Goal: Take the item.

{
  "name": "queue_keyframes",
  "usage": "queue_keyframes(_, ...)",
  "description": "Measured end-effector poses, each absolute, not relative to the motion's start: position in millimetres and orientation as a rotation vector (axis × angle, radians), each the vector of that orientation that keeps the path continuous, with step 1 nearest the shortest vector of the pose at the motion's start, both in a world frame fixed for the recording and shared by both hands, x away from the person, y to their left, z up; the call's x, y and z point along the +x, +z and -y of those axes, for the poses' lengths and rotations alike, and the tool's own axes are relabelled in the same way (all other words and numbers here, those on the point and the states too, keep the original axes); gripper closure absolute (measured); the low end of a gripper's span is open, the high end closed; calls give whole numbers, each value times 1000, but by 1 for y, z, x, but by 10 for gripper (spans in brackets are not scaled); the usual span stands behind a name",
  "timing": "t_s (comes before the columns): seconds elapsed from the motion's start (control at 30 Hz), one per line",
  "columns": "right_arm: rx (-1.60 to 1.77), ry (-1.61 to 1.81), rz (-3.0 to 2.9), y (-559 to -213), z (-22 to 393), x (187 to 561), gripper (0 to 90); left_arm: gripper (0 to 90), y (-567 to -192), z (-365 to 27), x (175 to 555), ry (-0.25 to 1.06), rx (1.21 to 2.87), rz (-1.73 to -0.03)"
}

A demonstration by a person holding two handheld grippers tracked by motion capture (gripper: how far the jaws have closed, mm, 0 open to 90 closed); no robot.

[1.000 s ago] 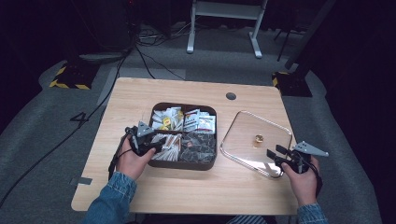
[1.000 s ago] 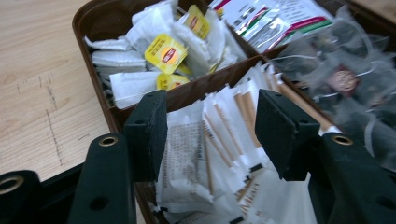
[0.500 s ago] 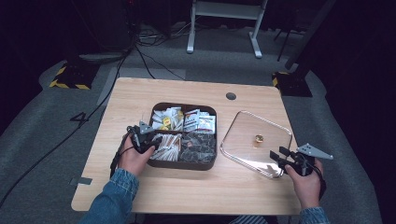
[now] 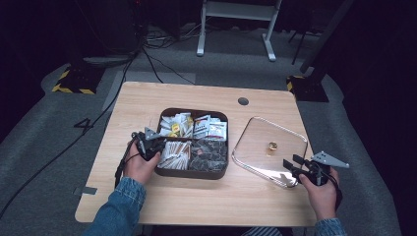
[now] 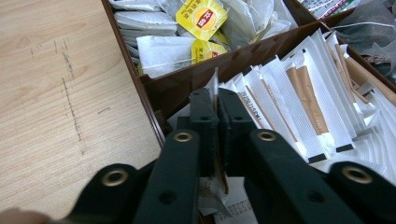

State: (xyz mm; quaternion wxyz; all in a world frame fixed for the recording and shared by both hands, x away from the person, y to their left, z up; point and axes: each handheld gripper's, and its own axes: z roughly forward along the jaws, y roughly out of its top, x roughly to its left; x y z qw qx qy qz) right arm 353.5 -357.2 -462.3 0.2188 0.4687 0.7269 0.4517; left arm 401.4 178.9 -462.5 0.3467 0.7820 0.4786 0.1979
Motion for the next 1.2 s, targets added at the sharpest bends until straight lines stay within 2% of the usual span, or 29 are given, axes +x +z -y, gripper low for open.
queue_keyframes(0.47, 1303, 1251, -2009, -463, 358, 353, 463, 885, -456, -183, 399, 524, 2008, -1233)
queue_keyframes(1.2, 1291, 1263, -2028, -464, 351, 359, 460, 886, -405, -190, 371, 578, 1885, -1118)
